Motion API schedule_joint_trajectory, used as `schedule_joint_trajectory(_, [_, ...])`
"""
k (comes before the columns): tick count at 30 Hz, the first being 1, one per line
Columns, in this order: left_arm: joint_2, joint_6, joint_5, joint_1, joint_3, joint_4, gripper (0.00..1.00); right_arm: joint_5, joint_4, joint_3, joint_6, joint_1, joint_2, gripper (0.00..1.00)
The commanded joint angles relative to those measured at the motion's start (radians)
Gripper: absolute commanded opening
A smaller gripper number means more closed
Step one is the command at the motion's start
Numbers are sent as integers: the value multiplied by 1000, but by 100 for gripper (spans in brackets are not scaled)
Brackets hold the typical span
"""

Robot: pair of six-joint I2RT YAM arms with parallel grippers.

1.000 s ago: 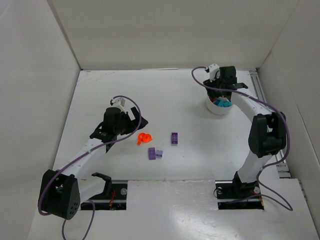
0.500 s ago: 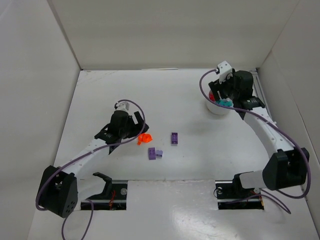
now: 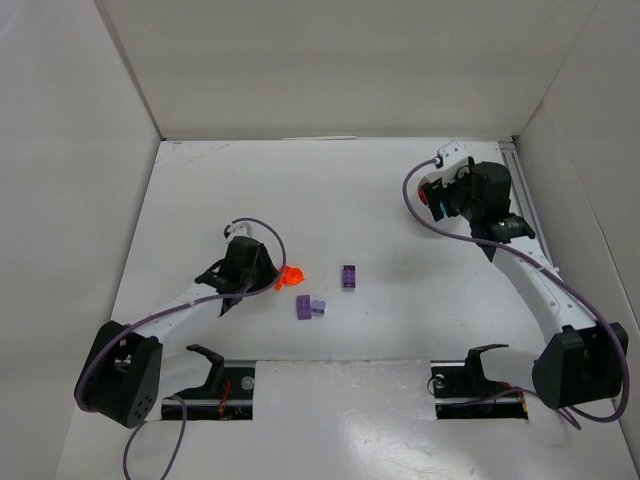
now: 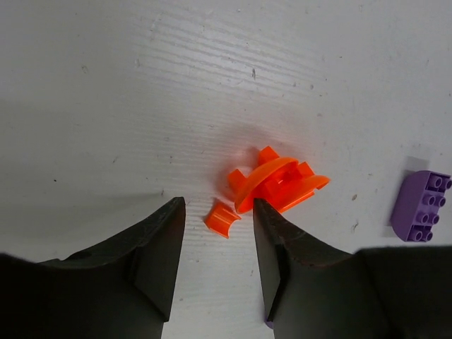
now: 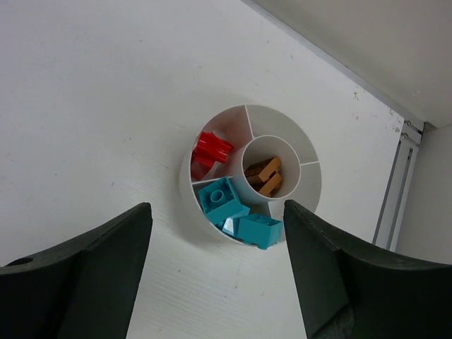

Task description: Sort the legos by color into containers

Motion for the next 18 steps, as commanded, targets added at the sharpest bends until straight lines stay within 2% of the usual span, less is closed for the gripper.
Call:
schedule_joint_trajectory(1, [3, 29, -8, -18, -12, 52, 40, 16, 0, 6, 8, -2, -24, 80])
schedule_joint_trajectory(6, [70, 38, -17, -40, 6, 78, 39, 16, 0, -3, 8, -13, -24, 80])
schedule_joint_trajectory(11, [122, 38, -54, -49, 50, 87, 30, 16, 0, -3, 8, -33, -24, 80])
schedule_joint_trajectory(13, [147, 38, -71, -49, 63, 87, 23, 7, 0, -3, 8, -33, -24, 80])
schedule_joint_trajectory(18, [170, 38, -92, -58, 86, 78, 20, -2, 0, -3, 8, -42, -14, 80])
